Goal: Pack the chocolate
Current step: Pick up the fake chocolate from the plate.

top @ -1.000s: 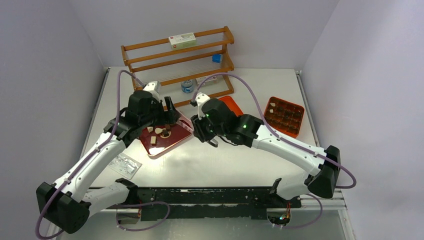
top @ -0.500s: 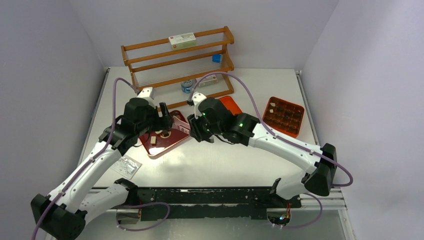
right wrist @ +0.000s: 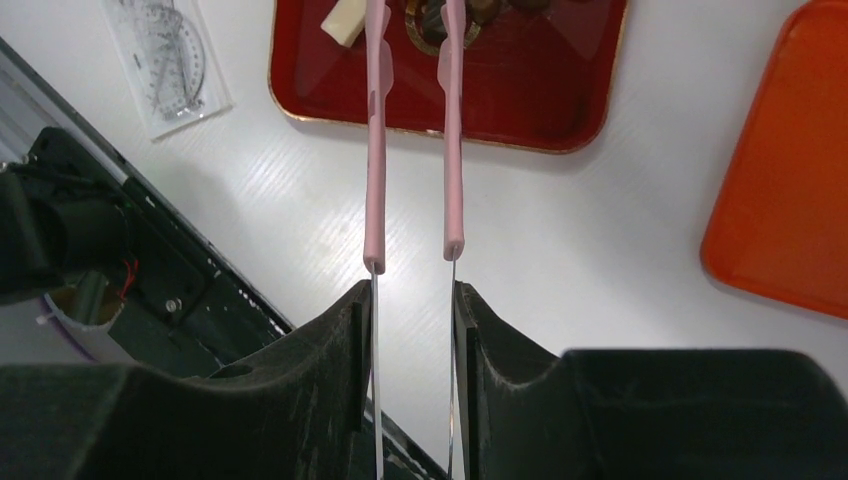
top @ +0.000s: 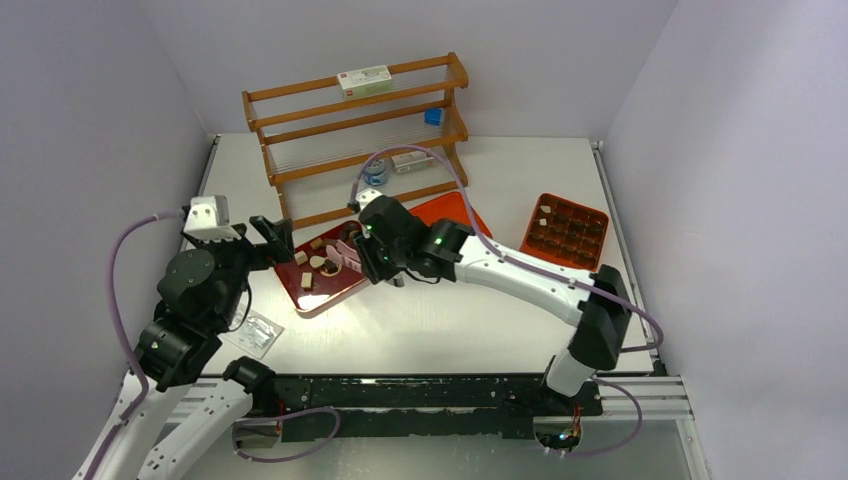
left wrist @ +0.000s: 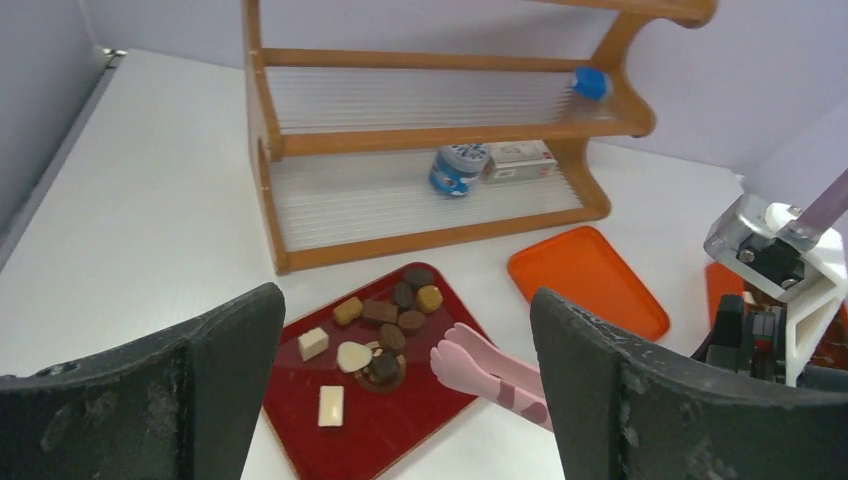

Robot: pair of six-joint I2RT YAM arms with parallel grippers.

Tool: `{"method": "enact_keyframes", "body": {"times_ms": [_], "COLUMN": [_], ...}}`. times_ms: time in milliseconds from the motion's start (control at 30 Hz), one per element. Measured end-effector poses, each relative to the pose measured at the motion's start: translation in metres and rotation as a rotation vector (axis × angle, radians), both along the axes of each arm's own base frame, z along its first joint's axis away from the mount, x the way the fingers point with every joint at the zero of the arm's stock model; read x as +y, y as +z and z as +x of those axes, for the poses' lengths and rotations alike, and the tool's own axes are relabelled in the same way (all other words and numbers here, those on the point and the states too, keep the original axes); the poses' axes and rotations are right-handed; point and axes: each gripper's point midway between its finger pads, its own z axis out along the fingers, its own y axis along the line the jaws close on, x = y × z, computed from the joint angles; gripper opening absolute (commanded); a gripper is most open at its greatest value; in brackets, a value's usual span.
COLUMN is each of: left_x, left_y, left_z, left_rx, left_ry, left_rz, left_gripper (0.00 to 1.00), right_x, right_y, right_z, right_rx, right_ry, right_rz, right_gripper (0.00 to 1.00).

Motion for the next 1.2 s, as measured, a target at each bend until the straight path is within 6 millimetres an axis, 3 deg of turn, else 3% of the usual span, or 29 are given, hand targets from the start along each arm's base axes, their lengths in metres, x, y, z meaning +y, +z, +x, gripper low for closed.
{"method": "enact_keyframes", "body": {"times_ms": [200,433,733,1200], "left_x": [0.019,0.058,0.086,0.091], "left_y": [-0.027,-0.008,0.001,0.0], "left_z": [-0.001,-0.021,-0.034,-0.038], "left_rx": [0.026,-0.06,-0.085,-0.085], "left_ry": [0.086,0.253,0.39,0.407], "left_rz": [0.066,0.032,0.014,0.015], "left_gripper": [0.98,0.98,0.98,0.98], "right_x": [0.037,0.074,0.096,0.112], "right_y": [-0.012,-0.048,-0.07,-0.081], "right_z": [-0.003,-0.01,-0.014,-0.014], "right_rx": [0.024,0.074,0.116,0.117], "right_ry": [-0.022,-0.074,-0.127,-0.153], "right_rz": [-0.045,-0.127,-0.163,-0.195], "right_gripper": [0.36,0.36,0.36,0.37]}}
